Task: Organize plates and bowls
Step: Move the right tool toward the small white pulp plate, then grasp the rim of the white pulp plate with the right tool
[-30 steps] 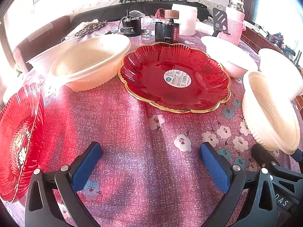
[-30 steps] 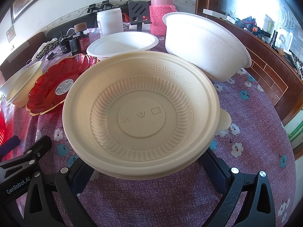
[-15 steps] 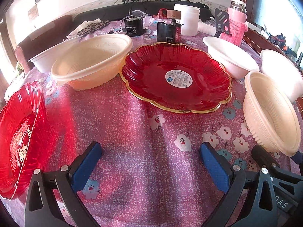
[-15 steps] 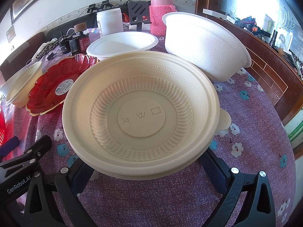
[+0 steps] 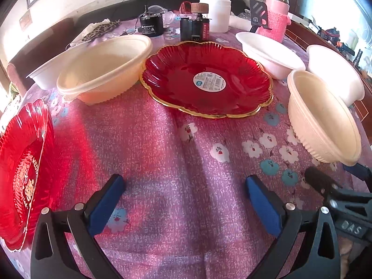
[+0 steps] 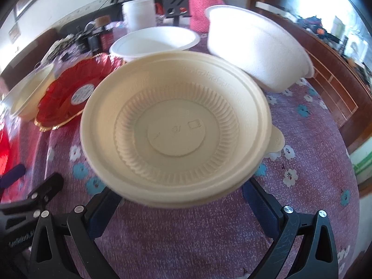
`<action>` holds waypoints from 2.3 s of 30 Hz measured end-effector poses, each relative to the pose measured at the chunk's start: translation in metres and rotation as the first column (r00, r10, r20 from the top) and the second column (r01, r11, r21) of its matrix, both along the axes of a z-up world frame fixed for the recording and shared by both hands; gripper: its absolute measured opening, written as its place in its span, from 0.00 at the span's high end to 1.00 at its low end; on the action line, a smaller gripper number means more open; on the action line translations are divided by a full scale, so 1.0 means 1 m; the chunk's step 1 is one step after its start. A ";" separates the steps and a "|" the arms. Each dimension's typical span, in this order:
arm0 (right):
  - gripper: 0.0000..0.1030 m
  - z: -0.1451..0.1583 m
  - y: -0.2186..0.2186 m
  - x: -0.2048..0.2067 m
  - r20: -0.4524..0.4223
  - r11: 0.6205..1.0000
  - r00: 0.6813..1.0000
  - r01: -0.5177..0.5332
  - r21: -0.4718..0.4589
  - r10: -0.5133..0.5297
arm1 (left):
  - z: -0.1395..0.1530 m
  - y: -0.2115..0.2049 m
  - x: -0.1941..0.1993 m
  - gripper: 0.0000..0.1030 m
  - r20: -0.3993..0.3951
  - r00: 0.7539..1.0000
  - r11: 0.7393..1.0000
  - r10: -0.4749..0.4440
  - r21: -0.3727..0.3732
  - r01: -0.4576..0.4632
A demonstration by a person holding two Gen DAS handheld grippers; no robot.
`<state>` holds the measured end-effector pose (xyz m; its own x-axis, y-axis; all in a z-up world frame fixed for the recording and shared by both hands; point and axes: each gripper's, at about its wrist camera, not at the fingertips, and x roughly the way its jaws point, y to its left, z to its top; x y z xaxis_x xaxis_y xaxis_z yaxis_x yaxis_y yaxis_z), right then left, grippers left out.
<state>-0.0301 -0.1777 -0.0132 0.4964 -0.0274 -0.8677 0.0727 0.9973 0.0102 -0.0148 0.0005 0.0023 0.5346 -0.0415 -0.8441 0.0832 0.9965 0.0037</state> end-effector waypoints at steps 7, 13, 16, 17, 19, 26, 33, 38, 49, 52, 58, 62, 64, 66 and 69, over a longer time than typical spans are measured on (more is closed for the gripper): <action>0.01 0.021 -0.030 -0.063 0.071 0.997 0.997 0.002 0.071 -0.007 | 0.026 0.014 -0.027 0.00 -0.004 0.997 0.986 -0.080 -0.148 0.079; 0.02 0.055 -0.072 -0.077 0.236 0.990 0.964 0.102 0.099 -0.123 | 0.079 0.032 -0.054 0.00 0.285 0.954 0.954 -0.092 -0.250 0.167; 0.02 0.056 -0.084 -0.057 0.206 0.983 0.969 0.110 0.147 -0.139 | 0.083 0.037 -0.046 0.00 0.235 0.965 0.934 -0.118 -0.304 0.188; 0.02 0.054 -0.086 -0.049 0.190 0.979 0.971 0.117 0.167 -0.148 | 0.082 0.035 -0.041 0.00 0.215 0.968 0.934 -0.133 -0.300 0.194; 0.02 0.051 -0.085 -0.035 0.175 0.972 0.973 0.114 0.203 -0.151 | 0.080 0.022 -0.037 0.00 0.190 0.970 0.947 -0.150 -0.254 0.196; 0.23 0.031 -0.079 0.012 0.101 0.954 0.983 0.117 0.276 -0.150 | 0.059 -0.018 -0.017 0.10 0.077 0.969 0.931 -0.236 -0.268 0.249; 0.76 0.009 -0.078 0.030 0.027 0.945 0.993 0.102 0.310 -0.116 | 0.039 -0.023 -0.006 0.37 -0.028 0.969 0.915 -0.247 -0.334 0.224; 0.79 0.012 -0.079 0.019 0.014 0.925 0.998 0.056 0.376 -0.066 | 0.033 -0.023 -0.004 0.37 -0.055 0.968 0.908 -0.244 -0.364 0.208; 0.77 0.021 -0.050 -0.025 -0.024 0.895 0.991 -0.105 0.433 0.128 | 0.033 -0.026 -0.016 0.37 -0.054 0.963 0.906 -0.264 -0.356 0.229; 0.61 0.036 -0.046 -0.033 0.006 0.922 0.991 -0.125 0.366 0.132 | 0.040 -0.012 -0.019 0.37 -0.044 0.968 0.904 -0.249 -0.370 0.215; 0.59 0.085 -0.049 -0.028 0.120 0.932 0.985 -0.156 0.328 0.123 | 0.076 0.019 -0.005 0.37 0.007 0.977 0.915 -0.215 -0.348 0.204; 0.59 0.103 -0.043 0.003 0.142 0.939 0.982 -0.164 0.303 0.125 | 0.098 0.042 0.017 0.35 0.050 0.987 0.936 -0.150 -0.313 0.158; 0.59 0.105 -0.035 0.026 0.129 0.928 0.981 -0.183 0.324 0.148 | 0.102 0.049 0.031 0.30 0.039 0.991 0.951 -0.131 -0.278 0.137; 0.59 0.100 -0.023 0.043 0.106 0.919 0.979 -0.201 0.340 0.175 | 0.098 0.054 0.043 0.30 -0.001 0.992 0.958 -0.125 -0.259 0.120; 0.59 0.088 -0.007 0.069 0.067 0.925 0.981 -0.196 0.326 0.184 | 0.084 0.057 0.053 0.30 -0.041 0.991 0.958 -0.129 -0.263 0.114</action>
<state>0.0388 -0.1851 0.0744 0.4938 0.3552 -0.7937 -0.1244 0.9323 0.3397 0.0379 0.0577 0.0866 0.4631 -0.3242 -0.8249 0.1959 0.9451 -0.2615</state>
